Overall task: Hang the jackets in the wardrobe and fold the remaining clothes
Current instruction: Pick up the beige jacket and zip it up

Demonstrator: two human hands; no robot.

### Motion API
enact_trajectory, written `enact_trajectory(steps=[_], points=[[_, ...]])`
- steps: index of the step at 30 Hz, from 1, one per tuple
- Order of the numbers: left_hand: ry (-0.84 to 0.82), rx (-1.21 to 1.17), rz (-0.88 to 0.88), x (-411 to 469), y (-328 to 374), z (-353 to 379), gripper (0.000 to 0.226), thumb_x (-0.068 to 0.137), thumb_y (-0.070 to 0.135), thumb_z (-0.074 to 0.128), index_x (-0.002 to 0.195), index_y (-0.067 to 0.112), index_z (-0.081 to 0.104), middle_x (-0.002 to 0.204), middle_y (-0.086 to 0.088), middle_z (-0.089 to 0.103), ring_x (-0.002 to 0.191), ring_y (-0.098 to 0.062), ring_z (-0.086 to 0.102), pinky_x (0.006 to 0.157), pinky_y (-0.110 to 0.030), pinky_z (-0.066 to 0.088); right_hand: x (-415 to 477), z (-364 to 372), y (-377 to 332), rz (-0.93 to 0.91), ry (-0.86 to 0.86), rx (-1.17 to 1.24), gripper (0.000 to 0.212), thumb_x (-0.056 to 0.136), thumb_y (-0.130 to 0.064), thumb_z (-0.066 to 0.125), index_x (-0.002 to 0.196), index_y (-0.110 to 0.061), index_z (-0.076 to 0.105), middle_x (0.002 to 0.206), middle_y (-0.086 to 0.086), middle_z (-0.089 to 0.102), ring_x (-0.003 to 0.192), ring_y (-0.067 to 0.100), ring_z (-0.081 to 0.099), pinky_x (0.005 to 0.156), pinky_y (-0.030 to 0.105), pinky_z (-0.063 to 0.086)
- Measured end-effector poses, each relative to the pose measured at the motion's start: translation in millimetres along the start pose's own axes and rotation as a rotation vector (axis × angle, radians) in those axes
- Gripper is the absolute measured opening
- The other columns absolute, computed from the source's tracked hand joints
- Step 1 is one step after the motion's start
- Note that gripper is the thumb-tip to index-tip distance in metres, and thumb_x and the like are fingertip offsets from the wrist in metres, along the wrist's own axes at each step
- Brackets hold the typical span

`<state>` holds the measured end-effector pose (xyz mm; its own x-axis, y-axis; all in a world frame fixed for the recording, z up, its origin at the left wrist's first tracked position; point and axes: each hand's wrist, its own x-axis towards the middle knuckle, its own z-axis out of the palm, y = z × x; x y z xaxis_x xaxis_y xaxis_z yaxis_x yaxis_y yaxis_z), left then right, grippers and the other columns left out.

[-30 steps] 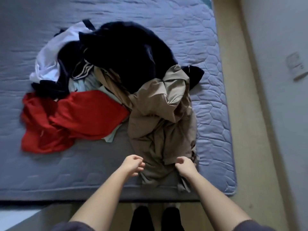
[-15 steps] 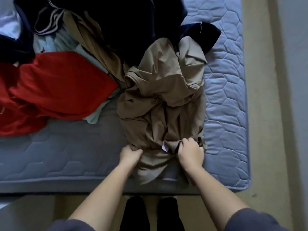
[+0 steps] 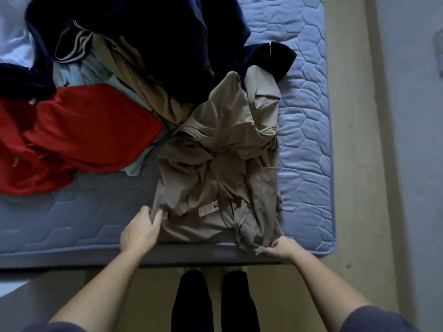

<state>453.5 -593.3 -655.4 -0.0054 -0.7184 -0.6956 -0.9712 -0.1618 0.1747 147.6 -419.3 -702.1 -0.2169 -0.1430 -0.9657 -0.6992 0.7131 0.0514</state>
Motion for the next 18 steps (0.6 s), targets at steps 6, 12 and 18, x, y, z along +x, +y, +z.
enact_trajectory(steps=[6, 12, 18], points=[[-0.080, 0.087, 0.320, 10, 14, 12, 0.024, 0.087, 0.043, 0.061, 0.084, 0.026, 0.044, 0.082, 0.005, 0.055, 0.078, -0.020, 0.057, 0.062, -0.035, 0.043, 25, -24, -7, -0.138, 0.369, 0.376, 0.038, 0.088, -0.031, 0.062, 0.120, -0.013, 0.052, 0.131, 0.014, 0.052, 0.118, 0.029, 0.052, 0.096, 0.034, 0.042], [-0.178, -0.179, 0.226, 12, 39, 49, 0.023, 0.091, 0.045, 0.051, 0.080, 0.027, 0.045, 0.080, 0.003, 0.061, 0.081, -0.021, 0.058, 0.066, -0.035, 0.039, 45, -25, -29, -0.092, 0.217, 0.672, 0.054, 0.080, -0.018, 0.070, 0.128, -0.003, 0.052, 0.126, 0.017, 0.059, 0.116, 0.034, 0.055, 0.098, 0.041, 0.046], [0.010, -0.398, -0.245, 3, 7, 25, 0.043, 0.091, 0.041, 0.059, 0.118, 0.008, 0.052, 0.111, -0.013, 0.060, 0.100, -0.032, 0.056, 0.078, -0.036, 0.043, 17, -28, -17, -0.103, 0.398, 0.578, 0.028, 0.085, -0.022, 0.057, 0.103, -0.002, 0.064, 0.107, 0.020, 0.067, 0.104, 0.036, 0.059, 0.082, 0.036, 0.046]])
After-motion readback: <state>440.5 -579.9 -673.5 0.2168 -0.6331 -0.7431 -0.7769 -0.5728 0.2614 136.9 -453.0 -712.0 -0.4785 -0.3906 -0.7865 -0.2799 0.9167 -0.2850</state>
